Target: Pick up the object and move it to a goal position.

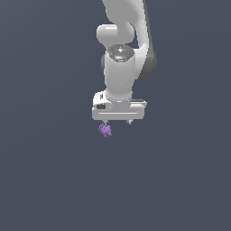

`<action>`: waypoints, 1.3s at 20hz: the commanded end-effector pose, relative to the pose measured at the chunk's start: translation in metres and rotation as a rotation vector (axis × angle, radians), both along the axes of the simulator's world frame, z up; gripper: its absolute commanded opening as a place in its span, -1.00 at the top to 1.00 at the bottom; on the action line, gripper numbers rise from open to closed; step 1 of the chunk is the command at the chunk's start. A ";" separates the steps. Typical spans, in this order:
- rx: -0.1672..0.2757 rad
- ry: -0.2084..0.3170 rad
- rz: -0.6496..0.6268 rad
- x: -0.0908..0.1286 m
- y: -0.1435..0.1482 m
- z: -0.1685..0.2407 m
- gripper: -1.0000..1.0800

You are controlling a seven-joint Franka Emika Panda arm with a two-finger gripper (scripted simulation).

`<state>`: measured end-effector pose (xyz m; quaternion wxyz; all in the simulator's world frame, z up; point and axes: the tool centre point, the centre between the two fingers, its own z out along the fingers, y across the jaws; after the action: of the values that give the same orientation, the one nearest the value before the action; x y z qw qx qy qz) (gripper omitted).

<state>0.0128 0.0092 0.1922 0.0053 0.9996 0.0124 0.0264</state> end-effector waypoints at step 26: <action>-0.007 0.014 -0.004 -0.007 -0.033 -0.009 -0.92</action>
<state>0.0069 -0.0224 0.1871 0.0089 0.9997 0.0030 0.0204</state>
